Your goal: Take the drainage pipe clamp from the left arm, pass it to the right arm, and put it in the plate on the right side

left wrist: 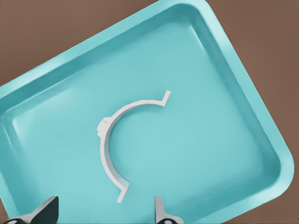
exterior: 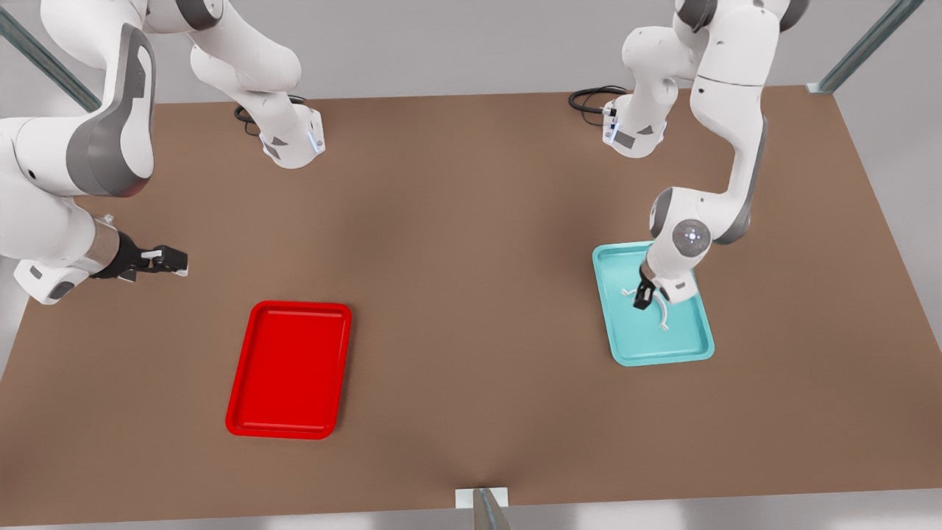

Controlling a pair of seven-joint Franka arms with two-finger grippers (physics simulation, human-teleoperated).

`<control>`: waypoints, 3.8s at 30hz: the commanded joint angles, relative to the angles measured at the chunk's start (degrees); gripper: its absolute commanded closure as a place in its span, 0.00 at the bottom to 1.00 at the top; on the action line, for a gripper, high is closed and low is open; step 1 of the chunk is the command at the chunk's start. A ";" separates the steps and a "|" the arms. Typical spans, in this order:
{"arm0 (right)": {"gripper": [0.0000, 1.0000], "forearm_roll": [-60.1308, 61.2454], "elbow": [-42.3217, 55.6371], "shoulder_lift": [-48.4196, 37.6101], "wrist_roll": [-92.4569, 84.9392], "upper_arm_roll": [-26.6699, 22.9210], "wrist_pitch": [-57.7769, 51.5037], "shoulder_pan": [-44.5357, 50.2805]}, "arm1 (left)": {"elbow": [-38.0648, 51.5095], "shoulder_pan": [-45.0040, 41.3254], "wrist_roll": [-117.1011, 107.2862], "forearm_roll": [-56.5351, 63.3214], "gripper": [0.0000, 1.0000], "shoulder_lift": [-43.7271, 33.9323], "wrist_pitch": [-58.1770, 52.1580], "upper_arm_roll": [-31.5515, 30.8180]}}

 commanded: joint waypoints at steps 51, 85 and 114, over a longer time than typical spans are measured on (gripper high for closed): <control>0.00 0.01 0.03 -0.06 -2.39 0.00 -0.37 -0.09 | -0.68 -6.98 1.40 0.29 0.79 -1.25 10.18 -1.93; 0.00 4.58 10.93 17.86 -14.86 17.31 16.94 6.94 | 49.69 -16.03 62.13 -5.16 0.79 15.63 -15.14 -12.92; 0.00 -0.08 10.13 22.96 19.05 21.27 13.86 15.99 | 52.76 -19.11 80.68 -1.91 0.79 18.44 -13.21 -13.09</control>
